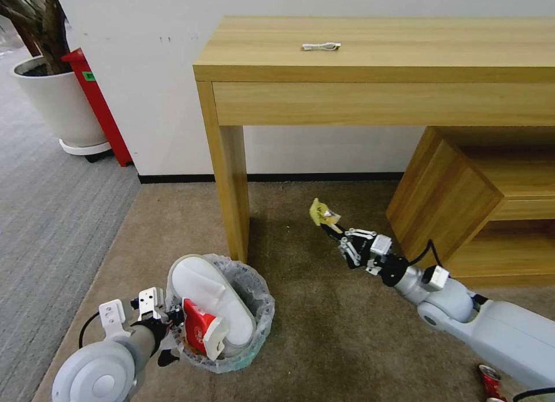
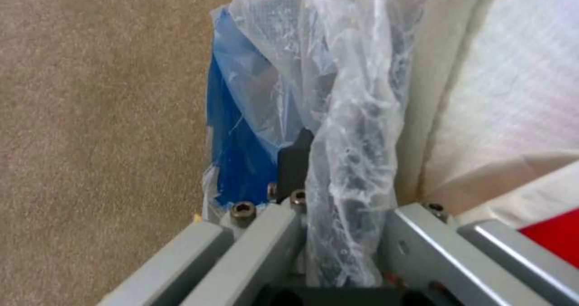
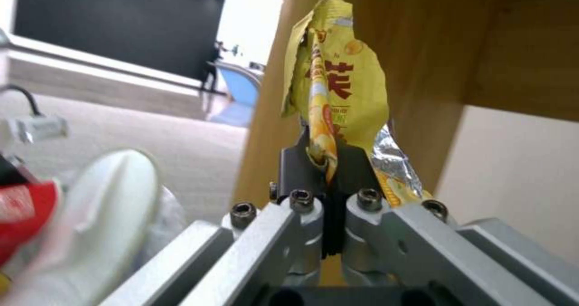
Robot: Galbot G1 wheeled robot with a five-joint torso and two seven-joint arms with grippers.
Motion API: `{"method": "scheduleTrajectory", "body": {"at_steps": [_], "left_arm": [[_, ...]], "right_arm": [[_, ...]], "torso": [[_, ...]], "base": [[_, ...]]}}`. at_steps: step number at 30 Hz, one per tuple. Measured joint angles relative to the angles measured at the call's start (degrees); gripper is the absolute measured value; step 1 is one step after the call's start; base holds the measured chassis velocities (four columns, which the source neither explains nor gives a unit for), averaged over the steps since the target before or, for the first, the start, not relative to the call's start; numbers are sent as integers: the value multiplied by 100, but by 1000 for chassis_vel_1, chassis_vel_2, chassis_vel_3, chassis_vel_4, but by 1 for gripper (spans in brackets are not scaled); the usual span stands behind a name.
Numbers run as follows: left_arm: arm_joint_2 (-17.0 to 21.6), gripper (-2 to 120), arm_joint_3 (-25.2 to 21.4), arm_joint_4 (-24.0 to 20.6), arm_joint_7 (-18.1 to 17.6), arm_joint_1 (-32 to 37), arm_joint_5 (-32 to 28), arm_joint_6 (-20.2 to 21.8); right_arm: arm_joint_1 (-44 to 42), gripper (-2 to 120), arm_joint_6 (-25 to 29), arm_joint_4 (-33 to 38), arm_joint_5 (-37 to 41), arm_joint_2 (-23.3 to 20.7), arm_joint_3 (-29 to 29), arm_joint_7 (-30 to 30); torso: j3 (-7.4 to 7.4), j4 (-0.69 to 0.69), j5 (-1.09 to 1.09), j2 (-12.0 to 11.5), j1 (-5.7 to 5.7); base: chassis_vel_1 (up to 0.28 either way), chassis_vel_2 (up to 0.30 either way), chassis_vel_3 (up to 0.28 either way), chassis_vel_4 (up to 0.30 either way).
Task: Pick up the trash bin and place the garbage on the floor into it.
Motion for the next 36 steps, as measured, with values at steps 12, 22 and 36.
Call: {"method": "scheduleTrajectory", "body": {"at_steps": [12, 22, 36], "left_arm": [[-86, 0, 89, 261, 61, -150, 65, -12], [-125, 0, 167, 495, 61, -420, 5, -26], [-45, 0, 238, 683, -20, -768, -229, -45]], "right_arm": [[725, 0, 2, -43, 158, 787, -1074, 58], [1261, 0, -63, 88, 190, 1267, -1973, 207], [1732, 0, -33, -59, 201, 1662, -2704, 241]], "torso": [[0, 0, -1, 0, 0], [0, 0, 0, 0, 0], [0, 0, -1, 0, 0]], "base": [[0, 0, 0, 0], [0, 0, 0, 0], [0, 0, 0, 0]]}}
